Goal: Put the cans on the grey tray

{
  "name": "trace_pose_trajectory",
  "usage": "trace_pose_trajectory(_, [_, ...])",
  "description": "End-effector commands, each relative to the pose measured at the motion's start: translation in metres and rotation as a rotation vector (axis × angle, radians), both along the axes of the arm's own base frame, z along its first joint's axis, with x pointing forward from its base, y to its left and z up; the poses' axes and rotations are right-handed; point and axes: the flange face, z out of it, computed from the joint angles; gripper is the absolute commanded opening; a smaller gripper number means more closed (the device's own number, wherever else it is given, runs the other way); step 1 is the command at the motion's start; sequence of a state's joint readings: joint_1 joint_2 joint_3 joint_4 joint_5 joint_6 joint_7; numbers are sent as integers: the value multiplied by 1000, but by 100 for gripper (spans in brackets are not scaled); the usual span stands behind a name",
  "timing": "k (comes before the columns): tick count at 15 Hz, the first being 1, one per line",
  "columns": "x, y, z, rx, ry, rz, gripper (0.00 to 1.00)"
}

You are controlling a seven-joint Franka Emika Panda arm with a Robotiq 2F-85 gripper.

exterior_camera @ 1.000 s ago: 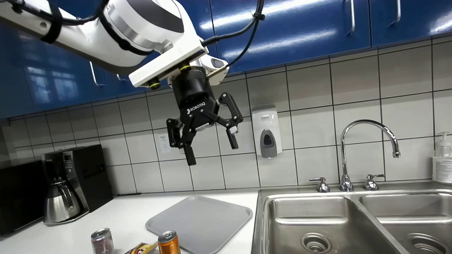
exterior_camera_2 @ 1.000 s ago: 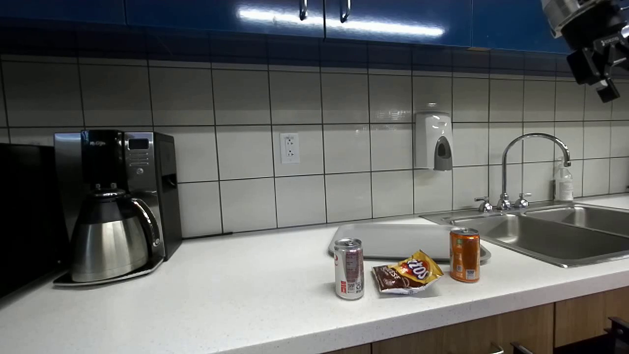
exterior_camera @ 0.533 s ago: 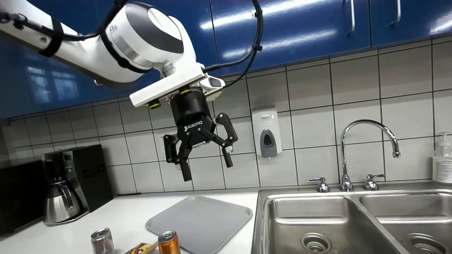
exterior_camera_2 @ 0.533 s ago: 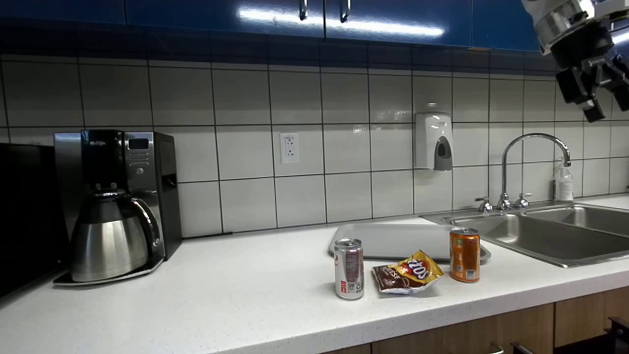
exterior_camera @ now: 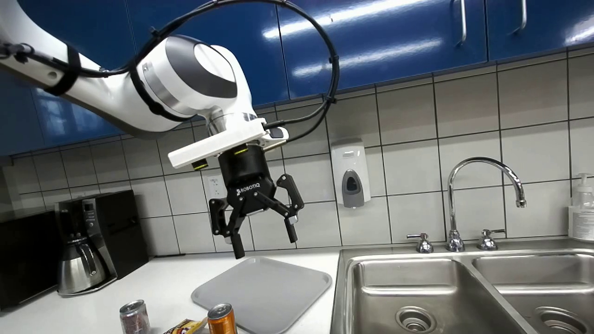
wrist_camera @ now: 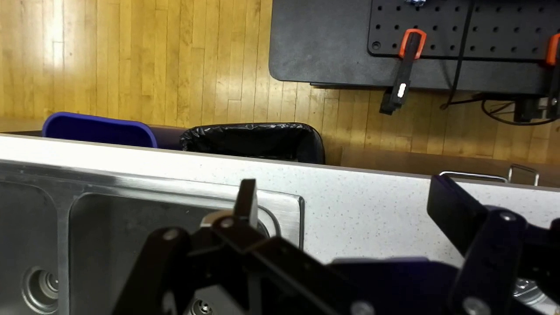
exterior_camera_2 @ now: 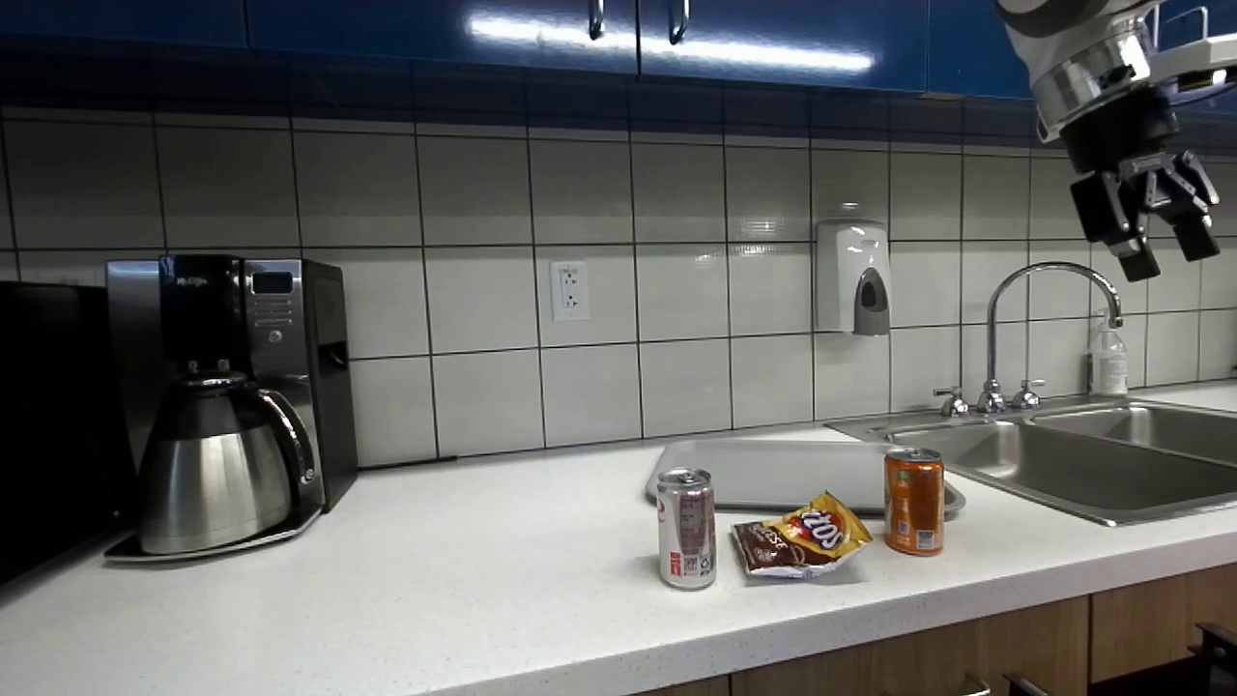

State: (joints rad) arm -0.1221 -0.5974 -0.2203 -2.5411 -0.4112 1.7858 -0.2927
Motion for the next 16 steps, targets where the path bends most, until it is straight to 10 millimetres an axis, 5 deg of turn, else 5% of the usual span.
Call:
trace_pose_trajectory(1, [1, 11, -5, 13, -31, 9, 100])
trace_pose_trajectory(16, [9, 72, -57, 131, -61, 111, 100])
